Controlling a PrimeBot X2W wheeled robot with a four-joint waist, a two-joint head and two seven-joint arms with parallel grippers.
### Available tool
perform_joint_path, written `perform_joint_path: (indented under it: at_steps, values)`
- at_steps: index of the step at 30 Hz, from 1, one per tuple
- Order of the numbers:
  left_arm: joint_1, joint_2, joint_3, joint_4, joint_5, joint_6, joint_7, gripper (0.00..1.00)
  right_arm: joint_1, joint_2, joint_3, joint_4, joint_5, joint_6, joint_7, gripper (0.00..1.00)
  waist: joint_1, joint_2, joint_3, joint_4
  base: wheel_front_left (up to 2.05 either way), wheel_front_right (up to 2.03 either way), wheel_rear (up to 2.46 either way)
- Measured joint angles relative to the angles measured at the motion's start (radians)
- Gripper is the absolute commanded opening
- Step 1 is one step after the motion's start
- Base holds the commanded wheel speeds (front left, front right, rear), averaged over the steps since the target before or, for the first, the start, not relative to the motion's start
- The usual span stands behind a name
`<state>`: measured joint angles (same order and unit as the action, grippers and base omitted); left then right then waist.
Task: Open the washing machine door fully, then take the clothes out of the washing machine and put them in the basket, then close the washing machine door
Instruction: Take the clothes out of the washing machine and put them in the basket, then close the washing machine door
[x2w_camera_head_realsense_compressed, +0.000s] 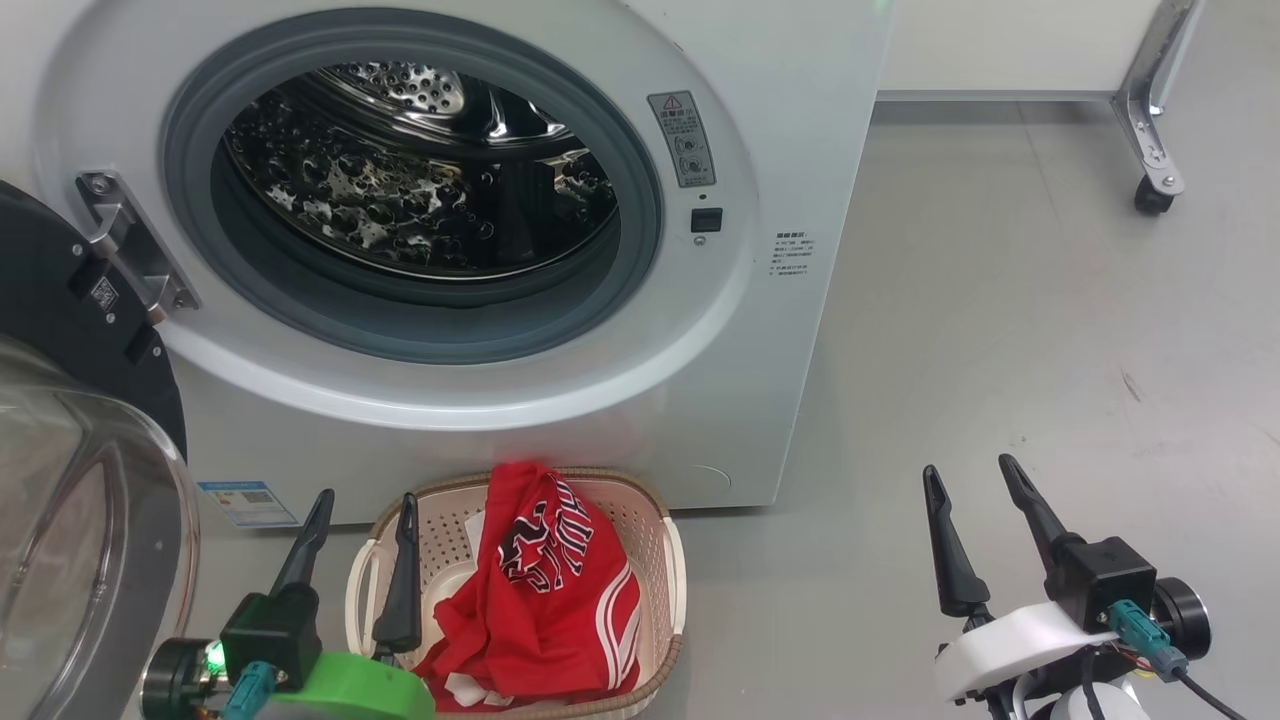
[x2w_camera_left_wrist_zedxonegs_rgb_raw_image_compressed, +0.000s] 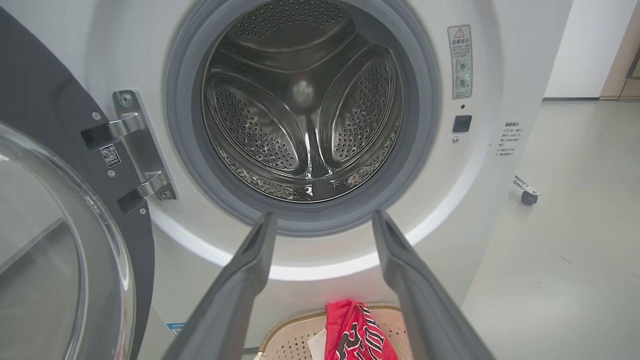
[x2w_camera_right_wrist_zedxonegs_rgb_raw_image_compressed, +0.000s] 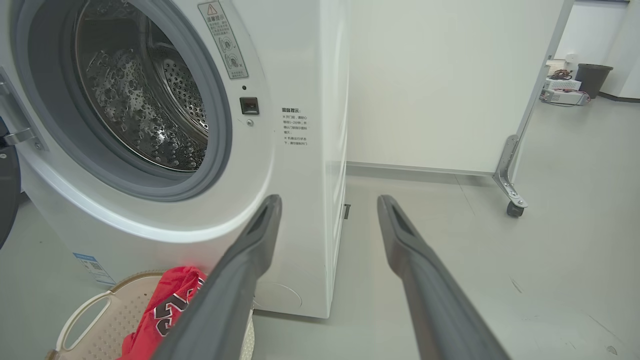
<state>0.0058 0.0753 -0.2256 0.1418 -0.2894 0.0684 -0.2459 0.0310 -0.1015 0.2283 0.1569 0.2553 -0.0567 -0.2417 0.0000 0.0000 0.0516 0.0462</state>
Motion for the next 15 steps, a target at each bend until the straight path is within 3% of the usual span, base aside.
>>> perform_joint_path:
  at_steps: [15]
  values:
    - [0.04,0.007,-0.002,-0.077,0.005,0.012,0.034,1.0,0.014,0.0,0.001,-0.021,0.0,-0.007,0.009,1.0,0.0,0.0,-0.004,0.002,0.0,0.0,0.0]
